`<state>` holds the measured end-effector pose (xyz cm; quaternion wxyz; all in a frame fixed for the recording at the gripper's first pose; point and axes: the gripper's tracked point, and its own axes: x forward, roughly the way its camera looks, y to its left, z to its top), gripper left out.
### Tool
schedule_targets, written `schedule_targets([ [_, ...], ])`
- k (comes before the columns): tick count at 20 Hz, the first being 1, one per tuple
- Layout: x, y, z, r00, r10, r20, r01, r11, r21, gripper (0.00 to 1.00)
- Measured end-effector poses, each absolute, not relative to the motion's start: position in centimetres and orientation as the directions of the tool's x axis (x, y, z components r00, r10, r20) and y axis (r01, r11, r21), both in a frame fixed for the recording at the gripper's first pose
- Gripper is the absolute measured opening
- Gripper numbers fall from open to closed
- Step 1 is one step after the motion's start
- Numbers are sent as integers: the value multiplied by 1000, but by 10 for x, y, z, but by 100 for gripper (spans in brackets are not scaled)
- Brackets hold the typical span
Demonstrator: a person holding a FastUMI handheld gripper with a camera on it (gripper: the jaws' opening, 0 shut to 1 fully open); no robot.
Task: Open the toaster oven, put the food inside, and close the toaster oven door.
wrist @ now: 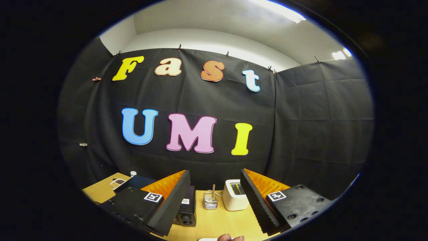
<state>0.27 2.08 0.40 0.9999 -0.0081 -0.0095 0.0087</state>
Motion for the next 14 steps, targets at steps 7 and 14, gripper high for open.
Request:
schedule_targets([
  [7,3,96,-18,994,109,-30,-107,993,53,98],
  [14,9,181,-96,963,194,-187,-175,978,113,98],
])
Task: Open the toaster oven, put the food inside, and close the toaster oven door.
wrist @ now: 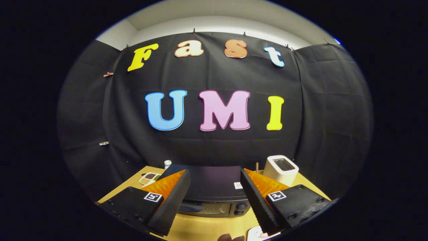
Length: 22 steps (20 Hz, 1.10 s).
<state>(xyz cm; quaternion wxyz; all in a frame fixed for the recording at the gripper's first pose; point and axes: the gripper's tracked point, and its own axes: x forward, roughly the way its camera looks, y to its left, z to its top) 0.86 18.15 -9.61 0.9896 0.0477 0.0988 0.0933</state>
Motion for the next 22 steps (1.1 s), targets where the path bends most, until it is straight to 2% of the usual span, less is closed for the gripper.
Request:
schedule_targets([
  [4,13,221,-154,928,218,-302,-185,974,134,98],
  [14,28,266,-248,849,214,-484,-179,977,117,99],
  [22,37,272,-256,845,137,-517,-123,990,62,99],
])
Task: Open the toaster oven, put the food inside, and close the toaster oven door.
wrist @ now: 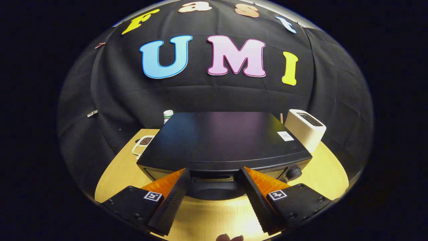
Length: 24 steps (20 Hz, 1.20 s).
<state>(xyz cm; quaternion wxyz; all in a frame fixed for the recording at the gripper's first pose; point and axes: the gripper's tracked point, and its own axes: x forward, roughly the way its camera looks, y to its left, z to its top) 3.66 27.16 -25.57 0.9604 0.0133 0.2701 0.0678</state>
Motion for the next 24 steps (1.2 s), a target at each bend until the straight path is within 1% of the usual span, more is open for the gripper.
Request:
schedule_targets([
  [3,26,271,-263,820,133,-556,-113,991,71,99],
  [8,0,267,-265,820,135,-556,-116,991,69,99],
  [13,-37,263,-282,789,129,-600,-93,992,90,100],
  [19,-67,260,-304,759,137,-636,-134,990,53,100],
  [22,-84,259,-323,715,130,-687,-132,990,50,100],
  [24,-102,258,-348,647,128,-751,-127,990,59,100],
])
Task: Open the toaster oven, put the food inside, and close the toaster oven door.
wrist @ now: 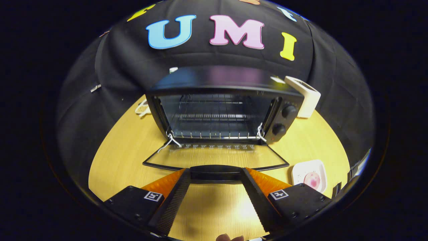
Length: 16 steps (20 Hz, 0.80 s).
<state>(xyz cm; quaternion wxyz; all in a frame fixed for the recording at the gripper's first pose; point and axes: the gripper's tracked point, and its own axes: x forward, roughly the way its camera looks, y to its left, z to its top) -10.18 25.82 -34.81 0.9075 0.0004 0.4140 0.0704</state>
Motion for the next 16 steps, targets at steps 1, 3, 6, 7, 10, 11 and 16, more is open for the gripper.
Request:
schedule_targets([
  [1,-110,258,-361,610,132,-781,-131,989,65,100],
  [3,-126,257,-386,536,148,-831,-167,984,68,100],
  [6,-146,259,-392,474,216,-854,-238,965,111,100],
  [7,-149,260,-385,470,255,-845,-269,953,138,100],
  [10,-141,247,-348,499,346,-795,-361,916,172,100],
  [11,-141,236,-338,506,371,-779,-375,908,188,100],
  [16,-120,162,-289,535,404,-742,-376,900,219,100],
])
